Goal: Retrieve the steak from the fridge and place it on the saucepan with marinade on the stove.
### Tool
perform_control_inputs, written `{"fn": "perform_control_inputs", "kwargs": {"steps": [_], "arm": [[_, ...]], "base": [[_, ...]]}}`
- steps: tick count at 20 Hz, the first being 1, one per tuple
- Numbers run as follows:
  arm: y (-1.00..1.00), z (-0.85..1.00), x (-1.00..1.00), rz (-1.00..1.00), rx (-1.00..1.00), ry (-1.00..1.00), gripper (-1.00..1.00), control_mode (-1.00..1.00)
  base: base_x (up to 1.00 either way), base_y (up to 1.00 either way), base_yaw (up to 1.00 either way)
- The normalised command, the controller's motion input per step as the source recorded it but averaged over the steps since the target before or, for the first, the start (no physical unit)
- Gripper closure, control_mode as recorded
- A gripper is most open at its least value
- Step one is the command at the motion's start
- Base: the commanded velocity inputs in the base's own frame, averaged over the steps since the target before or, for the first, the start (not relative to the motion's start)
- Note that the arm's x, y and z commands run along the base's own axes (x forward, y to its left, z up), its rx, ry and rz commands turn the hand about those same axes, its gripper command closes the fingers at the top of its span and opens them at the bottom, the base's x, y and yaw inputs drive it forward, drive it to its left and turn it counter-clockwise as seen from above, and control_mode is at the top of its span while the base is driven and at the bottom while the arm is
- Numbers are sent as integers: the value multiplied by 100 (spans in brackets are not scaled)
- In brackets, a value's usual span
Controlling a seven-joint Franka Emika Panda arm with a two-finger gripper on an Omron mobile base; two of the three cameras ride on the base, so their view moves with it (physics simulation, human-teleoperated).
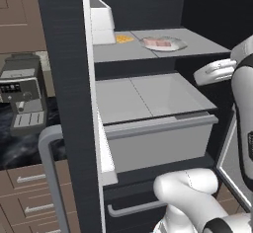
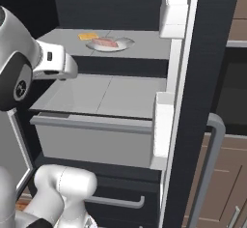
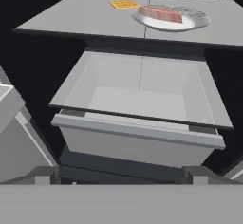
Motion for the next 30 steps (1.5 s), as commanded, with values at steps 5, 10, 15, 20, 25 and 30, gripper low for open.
{"fn": "perform_control_inputs", "kwargs": {"steps": [5, 10, 15, 20, 25, 30], "arm": [[-9, 22, 15, 7, 0, -11, -100, -100], [-2, 39, 36, 2, 0, 0, -100, -100], [-7, 30, 46, 0, 1, 0, -100, -100], [-15, 10, 44, 0, 1, 0, -100, -100], [-1, -1, 44, 0, 0, 0, -100, -100], [0, -10, 38, 0, 0, 0, -100, -100]], "base": [[0, 0, 0], [0, 0, 0], [0, 0, 0], [0, 0, 0], [0, 0, 0], [0, 0, 0]]}}
